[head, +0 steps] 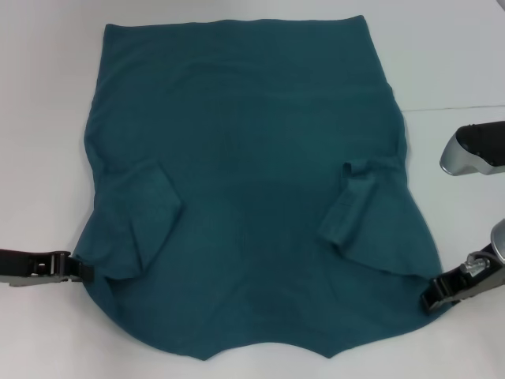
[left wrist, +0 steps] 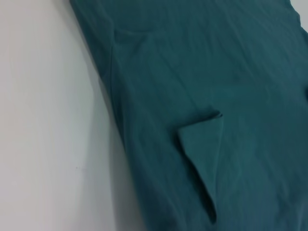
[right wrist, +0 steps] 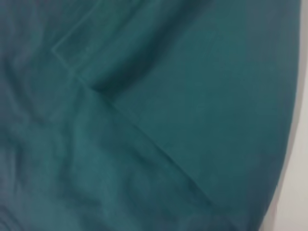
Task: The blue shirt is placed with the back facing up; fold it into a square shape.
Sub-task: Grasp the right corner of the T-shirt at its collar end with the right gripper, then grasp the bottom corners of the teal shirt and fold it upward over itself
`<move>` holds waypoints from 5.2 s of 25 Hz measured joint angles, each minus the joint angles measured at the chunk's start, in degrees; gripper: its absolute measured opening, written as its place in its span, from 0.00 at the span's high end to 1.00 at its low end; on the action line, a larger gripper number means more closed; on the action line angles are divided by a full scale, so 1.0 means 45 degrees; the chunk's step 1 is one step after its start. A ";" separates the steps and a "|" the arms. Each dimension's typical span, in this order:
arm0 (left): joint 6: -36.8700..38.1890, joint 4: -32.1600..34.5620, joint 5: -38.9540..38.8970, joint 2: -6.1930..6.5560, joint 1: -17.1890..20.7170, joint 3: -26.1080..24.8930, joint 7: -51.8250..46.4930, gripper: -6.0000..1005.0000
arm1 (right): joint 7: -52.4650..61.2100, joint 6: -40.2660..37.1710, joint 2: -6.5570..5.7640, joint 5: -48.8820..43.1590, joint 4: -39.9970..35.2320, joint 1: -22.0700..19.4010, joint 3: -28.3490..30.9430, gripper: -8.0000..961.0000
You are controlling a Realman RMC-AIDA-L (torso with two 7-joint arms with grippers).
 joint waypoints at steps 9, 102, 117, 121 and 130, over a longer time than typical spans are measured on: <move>-0.0051 0.0000 -0.0019 -0.0001 0.0033 -0.0008 0.0017 0.98 | -0.0197 0.0058 -0.0025 0.0325 0.0008 0.0060 -0.0018 0.70; -0.0526 -0.1038 -0.3238 0.0969 -0.1995 -0.2403 0.3337 0.98 | -0.5806 0.4812 -0.0432 0.4104 0.1472 0.2403 0.6289 0.93; -0.4244 -0.1441 -0.3262 0.0710 -0.2321 -0.0739 0.4105 0.98 | -0.5470 0.7312 -0.0638 0.4042 0.3594 0.3096 0.6014 0.93; -0.4768 -0.1651 -0.3262 0.0699 -0.2429 -0.0690 0.4358 0.98 | -0.5472 0.7781 -0.0710 0.4081 0.3844 0.3118 0.6018 0.93; -0.5737 -0.1691 -0.3259 0.0542 -0.2578 0.0048 0.4567 0.98 | -0.5600 0.8130 -0.0765 0.4102 0.4246 0.3314 0.5992 0.93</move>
